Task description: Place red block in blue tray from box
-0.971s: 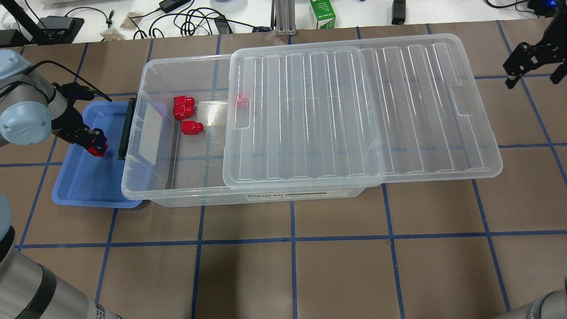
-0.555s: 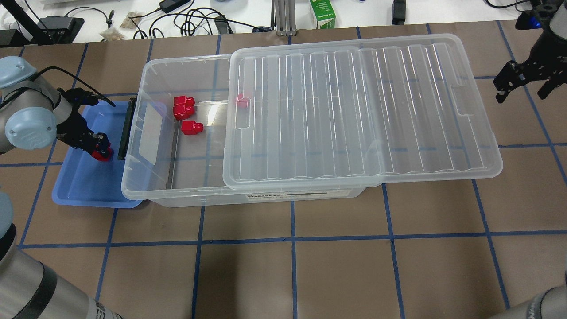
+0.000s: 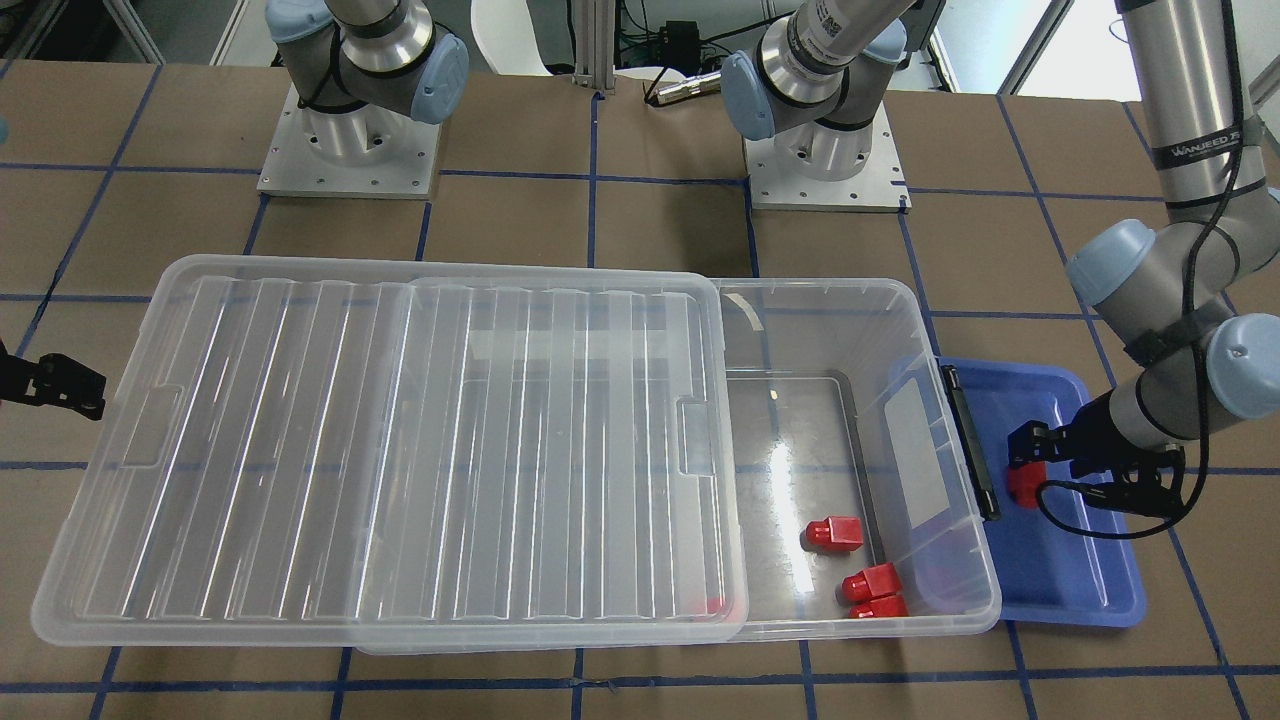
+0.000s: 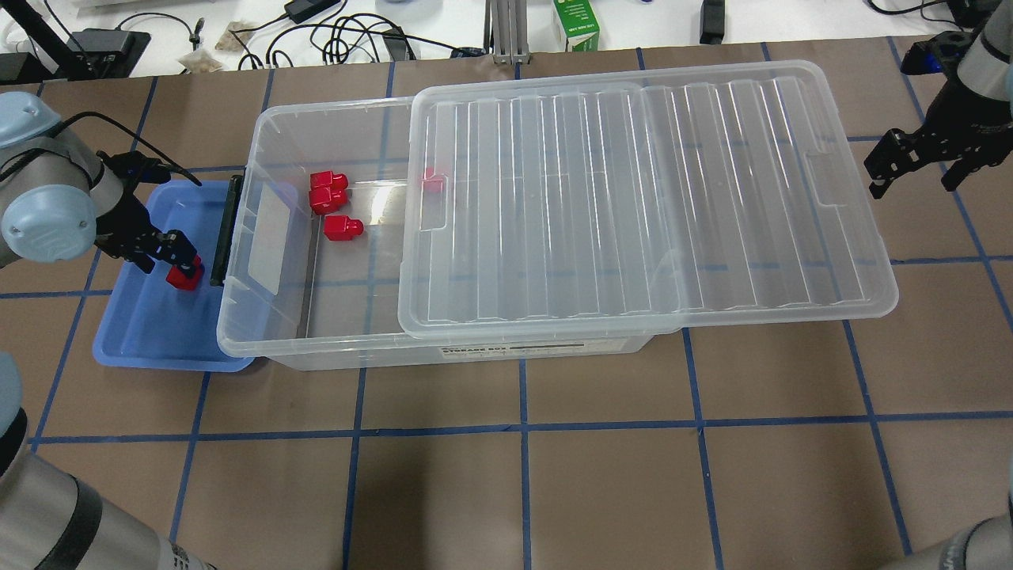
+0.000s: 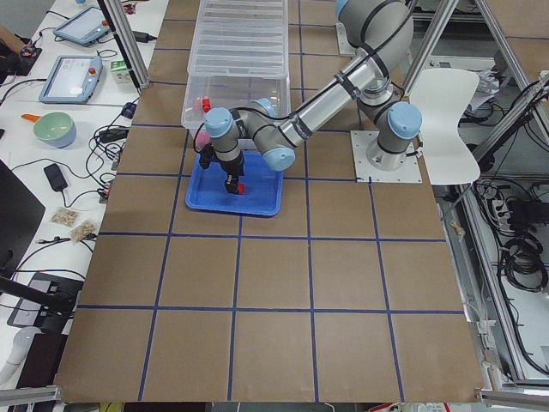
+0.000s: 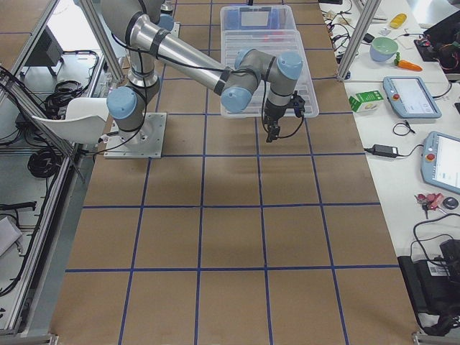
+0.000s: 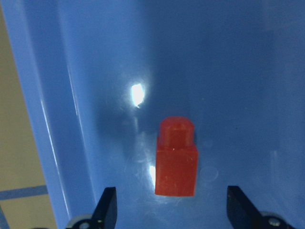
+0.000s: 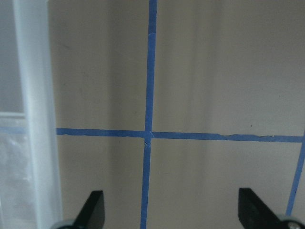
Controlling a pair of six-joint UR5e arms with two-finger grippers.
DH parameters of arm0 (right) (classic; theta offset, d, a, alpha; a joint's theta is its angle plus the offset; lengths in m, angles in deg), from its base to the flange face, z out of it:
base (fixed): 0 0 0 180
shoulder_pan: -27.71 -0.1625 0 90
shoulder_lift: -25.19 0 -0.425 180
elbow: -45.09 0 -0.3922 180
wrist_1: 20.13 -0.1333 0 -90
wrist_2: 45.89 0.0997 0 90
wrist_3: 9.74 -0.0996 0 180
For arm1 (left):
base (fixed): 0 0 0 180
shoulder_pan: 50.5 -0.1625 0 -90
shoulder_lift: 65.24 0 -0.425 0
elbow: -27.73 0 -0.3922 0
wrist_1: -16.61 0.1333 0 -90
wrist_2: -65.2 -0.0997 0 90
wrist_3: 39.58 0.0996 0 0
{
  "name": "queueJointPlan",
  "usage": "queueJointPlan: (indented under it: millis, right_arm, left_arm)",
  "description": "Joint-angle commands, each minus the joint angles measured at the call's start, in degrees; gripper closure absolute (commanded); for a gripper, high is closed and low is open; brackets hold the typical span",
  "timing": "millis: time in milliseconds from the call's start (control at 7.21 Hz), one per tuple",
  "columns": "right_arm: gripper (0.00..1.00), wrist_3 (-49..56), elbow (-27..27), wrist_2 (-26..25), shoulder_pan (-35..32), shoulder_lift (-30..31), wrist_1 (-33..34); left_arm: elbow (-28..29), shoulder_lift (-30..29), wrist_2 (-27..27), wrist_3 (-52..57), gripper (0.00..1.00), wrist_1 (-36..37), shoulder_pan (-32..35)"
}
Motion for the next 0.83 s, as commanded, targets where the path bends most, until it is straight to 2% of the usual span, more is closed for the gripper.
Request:
queueJointPlan:
  millis: [0, 416, 693]
  right_arm:
    - [0.0, -0.09, -0.07, 0.06, -1.17, 0.14, -0.5]
    - [0.0, -0.44, 0.11, 1.19, -3.19, 0.14, -0.85]
    - [0.0, -1.05, 0.19, 1.2, -5.65, 0.23, -1.73]
  left_arm:
    - [3.46, 6.3, 0.3, -2.17, 0.16, -9.64, 2.34]
    - [8.57, 11.23, 0.3, -13.75, 0.15, -19.51, 10.15]
    - [8.58, 14.75, 0.47, -19.3, 0.12, -19.79, 16.65]
